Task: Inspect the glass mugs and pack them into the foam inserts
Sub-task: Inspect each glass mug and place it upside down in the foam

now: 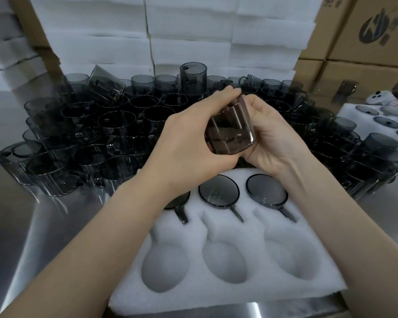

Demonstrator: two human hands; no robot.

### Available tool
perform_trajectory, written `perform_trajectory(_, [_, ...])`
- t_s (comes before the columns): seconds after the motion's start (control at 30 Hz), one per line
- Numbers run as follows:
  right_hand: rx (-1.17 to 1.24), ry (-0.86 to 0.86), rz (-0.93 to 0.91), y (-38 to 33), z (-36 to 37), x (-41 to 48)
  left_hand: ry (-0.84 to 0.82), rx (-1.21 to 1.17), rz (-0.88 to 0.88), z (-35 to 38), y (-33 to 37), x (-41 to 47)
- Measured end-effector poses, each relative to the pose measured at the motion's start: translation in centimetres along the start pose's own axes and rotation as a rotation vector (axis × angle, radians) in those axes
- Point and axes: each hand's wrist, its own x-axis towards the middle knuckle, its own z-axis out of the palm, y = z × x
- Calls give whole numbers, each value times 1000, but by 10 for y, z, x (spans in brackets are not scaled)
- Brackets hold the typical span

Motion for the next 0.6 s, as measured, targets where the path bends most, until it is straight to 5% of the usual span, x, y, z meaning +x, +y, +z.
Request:
perform_trajectory(0.17, [-16, -59, 74, -1, 0, 0, -10, -20, 10, -2, 1, 0])
perform_trajectory(0.33, [-458, 69, -75, -9, 6, -8, -68, 188, 36, -13, -3, 6])
perform_trajectory(0.47, [-750, -59, -149, -14, 23, -13, -156, 346, 76, -20, 3, 3])
perform_trajectory(0.6, [-747, -141, -165, -23, 39, -20, -156, 309, 128, -34, 5, -8])
